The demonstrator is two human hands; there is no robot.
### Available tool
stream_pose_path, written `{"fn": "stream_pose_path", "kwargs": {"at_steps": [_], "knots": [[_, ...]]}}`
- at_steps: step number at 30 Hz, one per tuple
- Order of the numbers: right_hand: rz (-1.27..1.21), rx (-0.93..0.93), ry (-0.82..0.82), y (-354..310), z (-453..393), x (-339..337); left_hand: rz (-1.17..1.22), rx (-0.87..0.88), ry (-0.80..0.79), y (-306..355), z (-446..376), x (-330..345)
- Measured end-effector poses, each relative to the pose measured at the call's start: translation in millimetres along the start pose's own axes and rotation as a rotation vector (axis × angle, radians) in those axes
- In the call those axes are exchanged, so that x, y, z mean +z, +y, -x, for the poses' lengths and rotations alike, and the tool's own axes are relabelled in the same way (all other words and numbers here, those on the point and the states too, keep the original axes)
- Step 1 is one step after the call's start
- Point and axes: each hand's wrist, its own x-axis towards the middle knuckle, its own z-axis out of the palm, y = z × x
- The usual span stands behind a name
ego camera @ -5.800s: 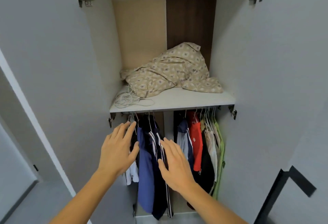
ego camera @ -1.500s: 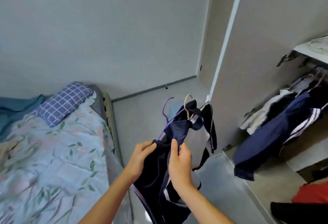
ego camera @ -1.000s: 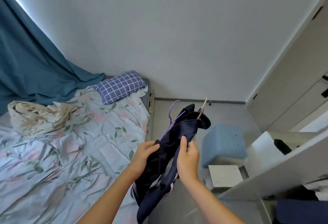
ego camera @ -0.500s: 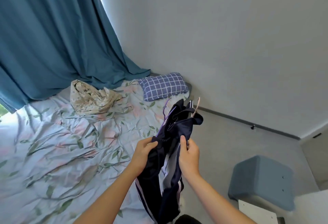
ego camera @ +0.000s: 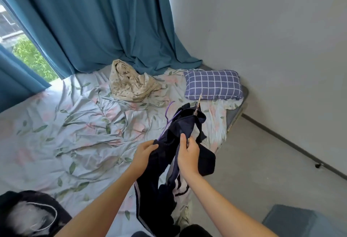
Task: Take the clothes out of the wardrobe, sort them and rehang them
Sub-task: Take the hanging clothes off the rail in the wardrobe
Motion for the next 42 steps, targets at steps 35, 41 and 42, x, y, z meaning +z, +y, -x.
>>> {"fn": "stream_pose_path", "kwargs": {"at_steps": [35, 41, 42], "knots": [[0.108, 0.496, -0.839, 207.2, -164.8, 272.1, -0.795, -0.343, 0.499, -203.8, -83.6, -172.9], [0.439, 0.203, -1.010, 177.9, -155.7, 269.6, -0.816, -0.334, 0.534, -199.5, -42.4, -176.1], [0.490, 0.132, -1.005, 173.8, -153.4, 263.0, -0.827, -0.328, 0.538, -195.6, -35.9, -175.1]]}}
